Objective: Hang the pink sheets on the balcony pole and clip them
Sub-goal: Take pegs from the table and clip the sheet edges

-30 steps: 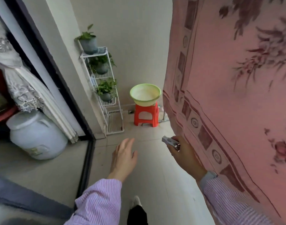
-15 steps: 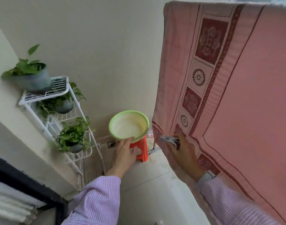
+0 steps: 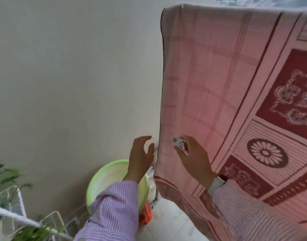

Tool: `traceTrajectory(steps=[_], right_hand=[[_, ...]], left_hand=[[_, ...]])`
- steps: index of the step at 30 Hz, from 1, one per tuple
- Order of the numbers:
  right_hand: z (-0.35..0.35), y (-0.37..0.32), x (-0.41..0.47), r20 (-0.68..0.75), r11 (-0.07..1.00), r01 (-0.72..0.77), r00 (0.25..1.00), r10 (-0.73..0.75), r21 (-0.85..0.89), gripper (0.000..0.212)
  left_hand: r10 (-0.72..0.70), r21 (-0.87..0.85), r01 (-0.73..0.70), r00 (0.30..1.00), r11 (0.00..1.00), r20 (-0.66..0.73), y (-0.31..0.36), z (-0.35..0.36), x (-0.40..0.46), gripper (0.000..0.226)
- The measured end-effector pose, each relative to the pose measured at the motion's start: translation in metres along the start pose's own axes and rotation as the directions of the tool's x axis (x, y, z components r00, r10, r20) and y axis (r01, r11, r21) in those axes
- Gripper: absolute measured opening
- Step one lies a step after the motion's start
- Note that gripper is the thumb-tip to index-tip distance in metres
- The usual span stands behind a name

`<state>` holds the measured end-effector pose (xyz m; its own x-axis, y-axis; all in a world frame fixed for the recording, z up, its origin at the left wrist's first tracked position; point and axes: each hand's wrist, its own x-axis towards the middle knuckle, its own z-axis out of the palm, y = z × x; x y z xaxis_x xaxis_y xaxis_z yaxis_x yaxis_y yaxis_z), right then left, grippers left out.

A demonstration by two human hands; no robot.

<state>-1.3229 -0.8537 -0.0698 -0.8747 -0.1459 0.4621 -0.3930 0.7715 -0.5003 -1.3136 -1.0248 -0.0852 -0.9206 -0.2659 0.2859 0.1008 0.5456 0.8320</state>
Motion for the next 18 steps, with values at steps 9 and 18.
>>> traceTrajectory(steps=[9, 18], right_hand=[[0.028, 0.001, 0.053, -0.147, 0.976, -0.181, 0.976, 0.163, -0.12, 0.031], [0.043, -0.035, 0.068, -0.337, 0.927, -0.349, 0.864, 0.375, 0.137, 0.031]], left_hand=[[0.058, -0.422, 0.049, 0.97, 0.905, 0.237, 0.009, 0.051, 0.15, 0.035], [0.487, -0.446, -0.402, 0.869, 0.799, 0.088, -0.033, 0.052, 0.132, 0.004]])
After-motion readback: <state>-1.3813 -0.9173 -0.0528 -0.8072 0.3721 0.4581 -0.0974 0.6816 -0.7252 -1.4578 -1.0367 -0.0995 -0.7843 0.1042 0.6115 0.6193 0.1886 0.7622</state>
